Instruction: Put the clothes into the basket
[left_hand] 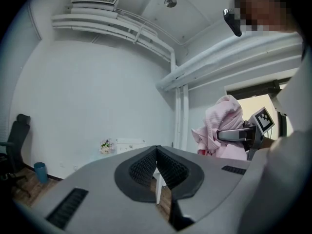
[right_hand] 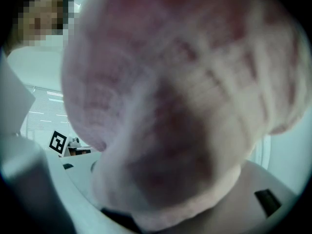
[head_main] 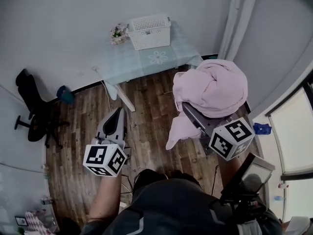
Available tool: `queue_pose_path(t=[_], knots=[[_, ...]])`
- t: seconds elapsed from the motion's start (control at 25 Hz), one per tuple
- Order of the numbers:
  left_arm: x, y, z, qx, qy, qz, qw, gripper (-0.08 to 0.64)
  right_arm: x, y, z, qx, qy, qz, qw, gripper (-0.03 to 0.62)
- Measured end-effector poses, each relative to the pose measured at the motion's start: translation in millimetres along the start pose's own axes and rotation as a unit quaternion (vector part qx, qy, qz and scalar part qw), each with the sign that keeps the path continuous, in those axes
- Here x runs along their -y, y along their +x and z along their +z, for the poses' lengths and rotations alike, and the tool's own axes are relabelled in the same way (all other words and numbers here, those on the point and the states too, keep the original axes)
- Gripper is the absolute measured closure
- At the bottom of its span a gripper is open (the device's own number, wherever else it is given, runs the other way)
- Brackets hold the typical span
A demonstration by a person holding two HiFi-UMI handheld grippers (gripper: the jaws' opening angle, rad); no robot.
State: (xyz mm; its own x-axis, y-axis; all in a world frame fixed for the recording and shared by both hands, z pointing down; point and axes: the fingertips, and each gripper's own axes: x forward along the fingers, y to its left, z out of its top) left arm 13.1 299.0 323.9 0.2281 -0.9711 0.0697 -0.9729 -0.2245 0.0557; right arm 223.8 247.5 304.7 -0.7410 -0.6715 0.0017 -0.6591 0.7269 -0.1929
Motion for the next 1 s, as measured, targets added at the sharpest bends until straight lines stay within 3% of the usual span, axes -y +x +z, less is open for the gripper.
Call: queue_pose_path(t=[0.32,1.0], knots=[[-57.9,114.9,2.9,0.007,0.001,-0.013,0.9999,0.551,67.5,112.9,-0.6,-0.005,0.012,0.007,1.0,0.261],[-214.2,230.6,28.6,0.019,-0.002,-0.077,0.9969,0.551,81.8,313.0,16.8,-0.009,0.015,-0.027,0.999,0.261]])
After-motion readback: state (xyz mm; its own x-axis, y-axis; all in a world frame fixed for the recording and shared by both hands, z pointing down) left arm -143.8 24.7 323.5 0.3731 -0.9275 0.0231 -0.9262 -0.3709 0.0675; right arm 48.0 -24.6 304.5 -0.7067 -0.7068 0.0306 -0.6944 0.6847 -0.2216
